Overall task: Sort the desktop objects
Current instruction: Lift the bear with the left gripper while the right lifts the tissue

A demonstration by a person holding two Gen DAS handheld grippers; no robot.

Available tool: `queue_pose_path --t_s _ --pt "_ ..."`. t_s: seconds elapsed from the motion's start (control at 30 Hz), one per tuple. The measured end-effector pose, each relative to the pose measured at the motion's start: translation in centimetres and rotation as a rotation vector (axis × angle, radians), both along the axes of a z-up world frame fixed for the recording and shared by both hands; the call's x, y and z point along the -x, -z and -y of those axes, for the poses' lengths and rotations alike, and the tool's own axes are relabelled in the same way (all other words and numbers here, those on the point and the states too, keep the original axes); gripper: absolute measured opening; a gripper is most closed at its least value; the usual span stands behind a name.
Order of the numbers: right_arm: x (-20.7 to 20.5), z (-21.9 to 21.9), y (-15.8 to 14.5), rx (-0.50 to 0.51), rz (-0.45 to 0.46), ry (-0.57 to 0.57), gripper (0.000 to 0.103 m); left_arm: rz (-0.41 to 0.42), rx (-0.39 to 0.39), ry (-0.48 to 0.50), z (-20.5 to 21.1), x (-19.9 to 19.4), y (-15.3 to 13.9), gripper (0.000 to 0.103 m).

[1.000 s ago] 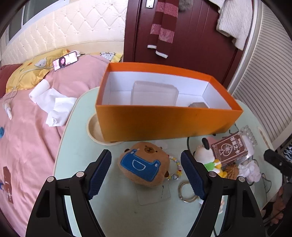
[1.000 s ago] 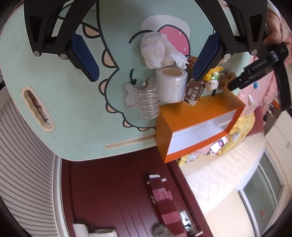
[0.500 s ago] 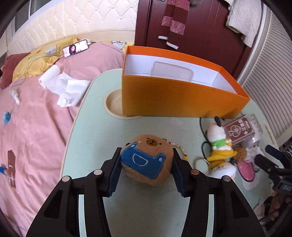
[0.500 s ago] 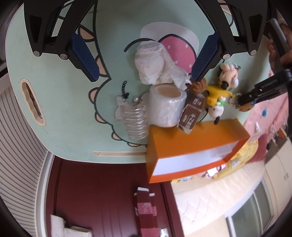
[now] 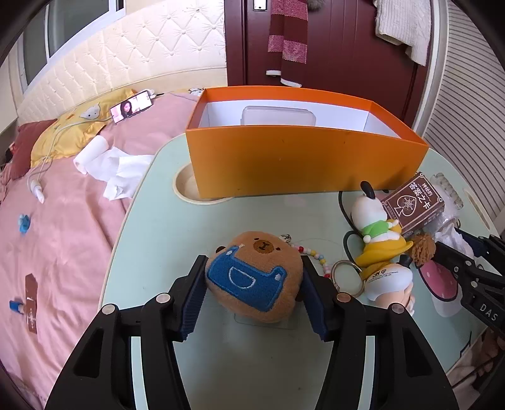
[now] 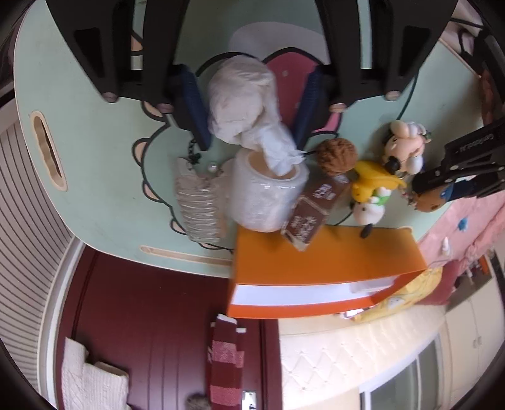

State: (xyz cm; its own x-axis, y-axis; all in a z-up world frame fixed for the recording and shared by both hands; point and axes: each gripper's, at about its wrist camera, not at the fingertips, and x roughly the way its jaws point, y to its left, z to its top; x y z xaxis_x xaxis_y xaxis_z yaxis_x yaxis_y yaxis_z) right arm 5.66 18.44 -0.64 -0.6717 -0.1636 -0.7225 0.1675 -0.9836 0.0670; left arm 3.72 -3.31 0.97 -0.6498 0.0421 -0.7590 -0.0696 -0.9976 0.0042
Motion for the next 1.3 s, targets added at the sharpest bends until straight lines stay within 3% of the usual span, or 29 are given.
queue_pose_path --t_s 0.1,0.83,1.3 --pt "-0.14 0.56 0.14 -0.020 -0.016 -0.018 0.027 -0.003 0.001 -0.003 -0.01 0.05 0.06 0.059" --pt "-0.24 0.58 0.43 0.020 -0.018 -0.030 0.027 -0.004 0.009 -0.005 0.03 0.05 0.04 0.059" --pt "-0.56 1.04 0.30 -0.004 -0.025 -0.027 0.027 -0.029 0.070 0.008 -0.79 -0.36 -0.21 0.055"
